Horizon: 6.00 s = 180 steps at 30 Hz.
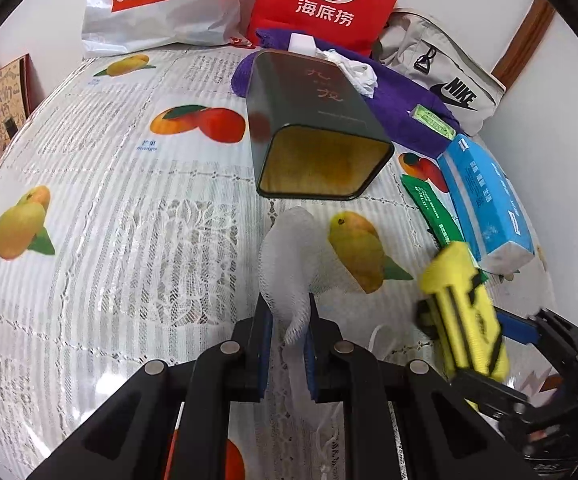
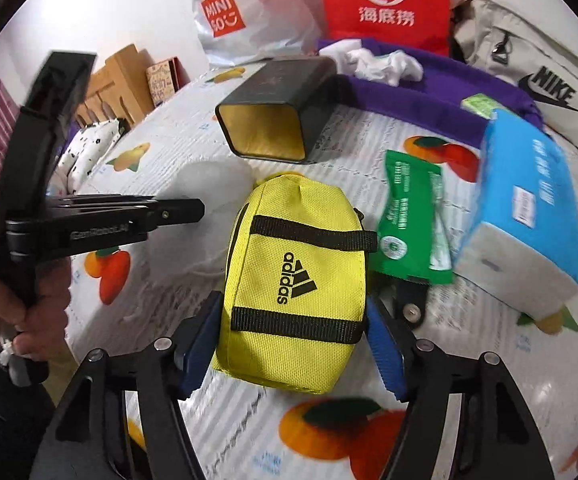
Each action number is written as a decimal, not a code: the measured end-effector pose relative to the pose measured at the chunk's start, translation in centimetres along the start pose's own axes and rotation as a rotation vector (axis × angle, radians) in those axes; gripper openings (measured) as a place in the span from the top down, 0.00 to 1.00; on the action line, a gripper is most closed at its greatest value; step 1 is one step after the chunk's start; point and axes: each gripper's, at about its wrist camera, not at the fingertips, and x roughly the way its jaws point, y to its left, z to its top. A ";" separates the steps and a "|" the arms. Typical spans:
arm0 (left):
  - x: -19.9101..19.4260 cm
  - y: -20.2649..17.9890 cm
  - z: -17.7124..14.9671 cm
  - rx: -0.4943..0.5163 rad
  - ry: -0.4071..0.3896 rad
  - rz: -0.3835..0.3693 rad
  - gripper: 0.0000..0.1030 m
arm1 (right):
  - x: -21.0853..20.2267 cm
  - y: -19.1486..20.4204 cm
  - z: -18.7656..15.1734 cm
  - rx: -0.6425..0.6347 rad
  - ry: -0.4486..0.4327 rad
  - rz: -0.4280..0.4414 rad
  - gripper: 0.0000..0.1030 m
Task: Organize soft objects
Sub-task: 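Grasp the yellow adidas pouch with the right tool while the left tool holds the mesh bag, then carry the mesh bag and yellow pouch over the purple towel with both tools, then open both tools to drop the mesh bag and yellow pouch onto the towel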
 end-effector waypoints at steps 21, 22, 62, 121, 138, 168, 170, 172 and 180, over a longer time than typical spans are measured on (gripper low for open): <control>-1.4 -1.6 -2.8 0.006 -0.030 0.048 0.91 | -6.6 -0.4 -3.5 0.051 -0.110 -0.095 0.34; -1.4 -1.8 -2.8 0.010 -0.026 0.051 0.91 | -6.7 -0.6 -3.5 0.054 -0.113 -0.105 0.34; -6.8 -4.7 2.6 0.031 -0.079 0.020 0.91 | -10.4 -8.3 -2.3 0.162 -0.148 -0.106 0.34; 12.0 -10.4 27.0 0.116 0.089 -0.068 0.91 | 7.2 -23.7 22.3 0.114 -0.026 -0.176 0.33; 13.9 -10.9 26.8 0.157 0.102 -0.038 0.83 | 9.3 -24.7 22.9 0.139 0.039 -0.156 0.30; 0.0 -11.1 17.9 0.172 0.007 0.018 0.53 | -4.5 -15.8 14.1 0.150 -0.135 -0.131 0.20; -0.6 -11.3 16.3 0.172 0.017 0.007 0.53 | -5.2 -15.3 12.4 0.166 -0.132 -0.128 0.20; -0.8 -11.6 14.7 0.166 0.029 0.006 0.53 | -6.0 -15.1 10.4 0.189 -0.127 -0.130 0.20; 0.9 -13.6 8.5 0.147 0.112 -0.017 0.53 | -8.6 -14.5 3.7 0.225 -0.113 -0.126 0.20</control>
